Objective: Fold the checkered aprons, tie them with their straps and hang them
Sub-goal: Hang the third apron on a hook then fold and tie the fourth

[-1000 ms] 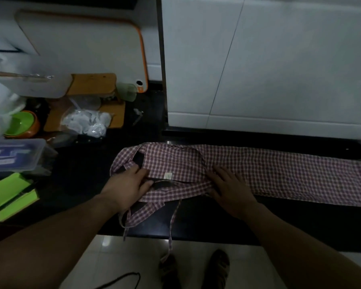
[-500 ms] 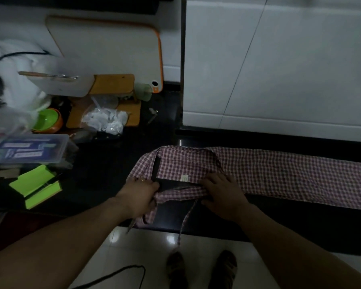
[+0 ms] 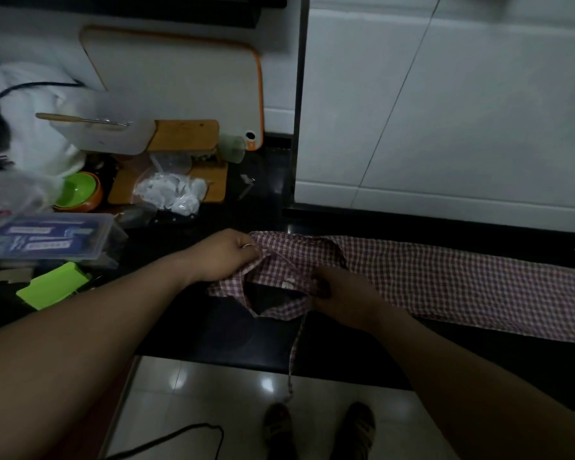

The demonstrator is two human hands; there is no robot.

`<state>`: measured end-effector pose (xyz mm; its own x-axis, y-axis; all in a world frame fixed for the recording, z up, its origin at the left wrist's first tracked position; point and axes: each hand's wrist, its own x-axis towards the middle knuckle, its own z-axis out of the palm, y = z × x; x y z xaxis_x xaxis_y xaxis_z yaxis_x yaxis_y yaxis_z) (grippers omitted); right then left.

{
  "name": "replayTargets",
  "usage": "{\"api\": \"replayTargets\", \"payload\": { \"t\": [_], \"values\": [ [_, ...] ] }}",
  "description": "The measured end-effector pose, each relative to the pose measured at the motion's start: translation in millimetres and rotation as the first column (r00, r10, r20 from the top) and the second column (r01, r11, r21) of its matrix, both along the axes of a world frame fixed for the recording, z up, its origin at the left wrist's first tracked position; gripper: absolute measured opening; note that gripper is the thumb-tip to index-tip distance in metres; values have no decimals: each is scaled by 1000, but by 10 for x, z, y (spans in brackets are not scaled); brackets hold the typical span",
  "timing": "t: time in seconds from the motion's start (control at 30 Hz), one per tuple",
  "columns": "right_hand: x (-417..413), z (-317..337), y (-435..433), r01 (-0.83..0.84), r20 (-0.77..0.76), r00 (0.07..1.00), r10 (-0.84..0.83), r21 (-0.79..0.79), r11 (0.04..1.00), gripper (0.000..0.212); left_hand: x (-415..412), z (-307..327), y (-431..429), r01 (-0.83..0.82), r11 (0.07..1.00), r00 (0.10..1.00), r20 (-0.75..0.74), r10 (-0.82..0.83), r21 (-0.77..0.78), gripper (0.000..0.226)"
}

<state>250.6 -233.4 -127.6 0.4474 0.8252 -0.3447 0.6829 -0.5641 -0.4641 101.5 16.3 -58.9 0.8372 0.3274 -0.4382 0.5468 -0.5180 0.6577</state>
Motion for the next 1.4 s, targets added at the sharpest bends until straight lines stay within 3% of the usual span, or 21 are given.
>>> {"api": "replayTargets", "payload": {
  "t": [0.1,0.17,0.23,0.3,0.37,0.4,0.43,0.47,0.53,0.6,0.63,0.7,0.8,0.9,0.97,1.07,1.13,1.23,1.33,1.4],
  "values": [
    [-128,-39,160,-104,-35,994,105,43,994,88,150,117,-114,-147,971,988,10,152,-191,33],
    [-207,-84,197,-152,8,988,153,-12,988,94,218,185,-138,-230,929,970,7,242,-290,31],
    [-245,-109,201,-125,102,987,125,-10,992,84,265,209,-138,-323,833,931,6,364,-450,29],
    [-237,-123,194,-100,164,983,88,67,993,62,314,254,-147,-407,656,866,-42,498,-635,28],
    [-201,-76,211,-38,117,993,19,159,987,33,384,248,-139,-408,492,801,-42,598,-769,26],
    [-179,-27,226,51,37,998,-58,184,982,29,428,194,-115,-406,450,750,-8,662,-796,28],
    [-144,14,245,158,-64,987,-148,200,967,28,446,135,-112,-440,491,693,64,718,-752,31],
    [-97,60,263,265,-138,961,-239,214,940,28,414,58,-132,-540,606,644,177,744,-584,32],
    [32,129,258,418,-170,907,-386,240,876,30,247,-111,-259,-662,748,643,479,598,-45,18],
    [145,162,158,521,-118,853,-508,261,813,31,56,-298,-482,-407,864,787,594,167,296,4],
    [179,174,90,535,-50,836,-547,297,791,25,-11,-420,-581,-185,896,841,536,-68,404,2],
    [196,141,-62,458,61,859,-508,353,816,13,-70,-669,-759,155,829,870,324,-372,537,12],
    [-15,54,-138,126,44,990,-136,183,975,18,-68,-918,-839,224,772,898,182,-401,595,31],
    [-211,-162,-119,-132,166,976,140,-59,989,26,-120,-1019,-818,263,766,897,144,-418,586,35],
    [-234,-157,-108,-90,169,982,84,29,996,20,-161,-1052,-786,267,763,897,138,-420,588,28],
    [-95,62,-229,258,-184,958,-220,215,942,18,-181,-1107,-761,210,811,919,174,-354,546,18],
    [9,200,-411,390,-317,890,-328,156,908,19,-177,-1140,-770,164,831,931,196,-309,531,14],
    [-36,237,-570,242,-176,957,-229,53,969,15,-155,-1132,-820,139,830,930,217,-297,541,10],
    [-209,106,-338,97,23,995,-101,128,987,24,-146,-1056,-897,168,803,910,224,-349,572,12],
    [-304,-14,-96,18,48,999,-22,89,996,24,-180,-1050,-938,181,795,911,206,-358,579,12]
  ]
}}
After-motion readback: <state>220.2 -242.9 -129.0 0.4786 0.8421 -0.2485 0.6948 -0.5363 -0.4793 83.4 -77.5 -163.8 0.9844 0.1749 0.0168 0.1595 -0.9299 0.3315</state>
